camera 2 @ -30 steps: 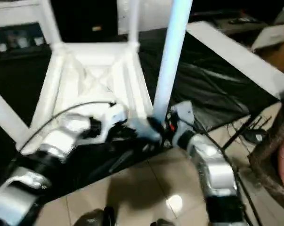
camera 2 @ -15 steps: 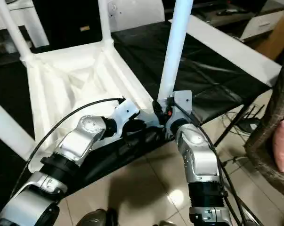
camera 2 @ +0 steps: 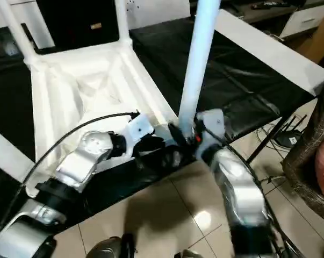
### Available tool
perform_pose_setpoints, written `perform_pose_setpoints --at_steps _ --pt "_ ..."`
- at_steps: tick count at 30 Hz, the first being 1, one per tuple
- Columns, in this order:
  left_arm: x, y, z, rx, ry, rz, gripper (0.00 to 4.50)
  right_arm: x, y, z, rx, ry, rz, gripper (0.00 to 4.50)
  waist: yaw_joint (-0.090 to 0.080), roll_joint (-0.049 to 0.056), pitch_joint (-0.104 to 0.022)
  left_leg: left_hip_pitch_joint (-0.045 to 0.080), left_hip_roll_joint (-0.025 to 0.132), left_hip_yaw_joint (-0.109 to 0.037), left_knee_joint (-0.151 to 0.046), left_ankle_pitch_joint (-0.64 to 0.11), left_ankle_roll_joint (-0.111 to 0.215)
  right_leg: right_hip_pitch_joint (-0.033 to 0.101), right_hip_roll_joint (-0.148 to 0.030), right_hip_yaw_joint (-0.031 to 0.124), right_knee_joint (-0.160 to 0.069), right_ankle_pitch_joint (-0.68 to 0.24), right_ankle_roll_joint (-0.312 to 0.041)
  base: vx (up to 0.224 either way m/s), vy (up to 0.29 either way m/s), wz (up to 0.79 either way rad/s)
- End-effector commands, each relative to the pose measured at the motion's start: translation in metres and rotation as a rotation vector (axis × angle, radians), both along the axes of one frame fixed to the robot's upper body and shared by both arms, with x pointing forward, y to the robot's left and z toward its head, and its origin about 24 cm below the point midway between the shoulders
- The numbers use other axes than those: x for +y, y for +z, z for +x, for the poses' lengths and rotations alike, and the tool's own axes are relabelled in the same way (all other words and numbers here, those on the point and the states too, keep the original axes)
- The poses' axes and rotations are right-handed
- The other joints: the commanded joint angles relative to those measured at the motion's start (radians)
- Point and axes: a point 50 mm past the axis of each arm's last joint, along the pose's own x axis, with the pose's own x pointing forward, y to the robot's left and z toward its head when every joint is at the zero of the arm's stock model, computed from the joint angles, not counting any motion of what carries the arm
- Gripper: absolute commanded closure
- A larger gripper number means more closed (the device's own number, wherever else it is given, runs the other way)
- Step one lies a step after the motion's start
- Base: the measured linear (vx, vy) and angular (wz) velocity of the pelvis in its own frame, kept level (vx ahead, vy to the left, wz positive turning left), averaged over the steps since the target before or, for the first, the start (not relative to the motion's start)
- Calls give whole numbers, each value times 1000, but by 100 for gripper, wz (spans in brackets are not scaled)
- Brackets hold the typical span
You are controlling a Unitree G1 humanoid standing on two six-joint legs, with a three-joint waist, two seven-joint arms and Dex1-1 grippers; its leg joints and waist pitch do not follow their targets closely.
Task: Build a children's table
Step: Rotate leg to tighten
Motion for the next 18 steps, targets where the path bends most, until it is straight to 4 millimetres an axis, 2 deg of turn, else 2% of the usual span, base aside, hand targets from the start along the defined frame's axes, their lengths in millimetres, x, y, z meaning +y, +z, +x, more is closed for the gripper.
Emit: perform_pose_setpoints --at_steps 1,2,4,5,6,8,9,11,13,14,15,16,18 --pt "15 -13 2 6 32 46 450 0 9 -8 -60 36 1 43 -8 -26 -69 40 144 -66 -61 -194 155 15 -105 61 -49 193 -238 0 0 0" --pt "18 -12 4 -9 42 48 450 -2 9 -11 -72 29 -7 37 -8 -27 -66 38 141 -63 -61 -207 158 14 -108 62 -54 185 -240 0 0 0" --pt "22 -10 7 -27 60 47 450 -6 10 -14 -94 0 -6 19 -10 -30 -62 31 135 -58 -57 -251 137 15 -120 66 -66 100 -247 0 0 0" --pt "25 -9 9 -40 76 43 450 -9 11 -16 -112 -24 0 8 -9 -32 -60 31 133 -58 -56 -276 115 14 -119 67 -74 12 -242 0 0 0" --pt "27 -7 11 -45 91 29 450 -11 12 -18 -123 -33 7 8 -8 -32 -57 37 137 -58 -60 -318 80 5 -114 71 -82 -109 -234 0 0 0" --pt "30 -7 12 -43 109 13 450 -12 13 -21 -133 -39 12 8 -10 -33 -54 37 137 -60 -66 -343 59 2 -108 71 -84 -163 -229 0 0 0" --pt "31 -5 14 -56 117 2 423 -13 14 -23 -144 -43 9 2 -14 -34 -53 33 135 -62 -69 -369 34 1 -109 72 -86 -218 -215 0 0 0" --pt "34 -2 15 -71 126 -28 407 -12 14 -28 -141 -35 24 0 -12 -35 -53 37 137 -62 -70 -387 21 -4 -110 75 -90 -240 -204 0 0 0" --pt "37 2 14 -79 132 -75 393 -10 13 -35 -126 -16 42 0 -9 -32 -55 42 139 -61 -69 -398 12 -10 -112 79 -91 -223 -211 0 0 0" --pt "43 11 11 -116 181 -215 384 -4 10 -45 -69 0 74 0 -7 -28 -56 43 141 -62 -71 -391 13 -10 -111 80 -89 -198 -216 0 0 0" --pt "47 13 8 -115 238 -284 374 0 7 -49 -27 11 85 0 -9 -28 -54 39 146 -64 -78 -371 24 -6 -103 76 -80 -117 -230 0 0 0" --pt "51 12 5 -107 296 -313 365 2 5 -52 -6 11 76 0 -15 -30 -60 41 147 -67 -79 -346 40 -3 -95 70 -66 -30 -244 0 0 0" --pt "56 9 0 -84 365 -338 353 5 3 -55 16 11 66 0 -17 -30 -62 46 144 -60 -73 -299 69 -6 -94 70 -59 76 -268 0 0 0"
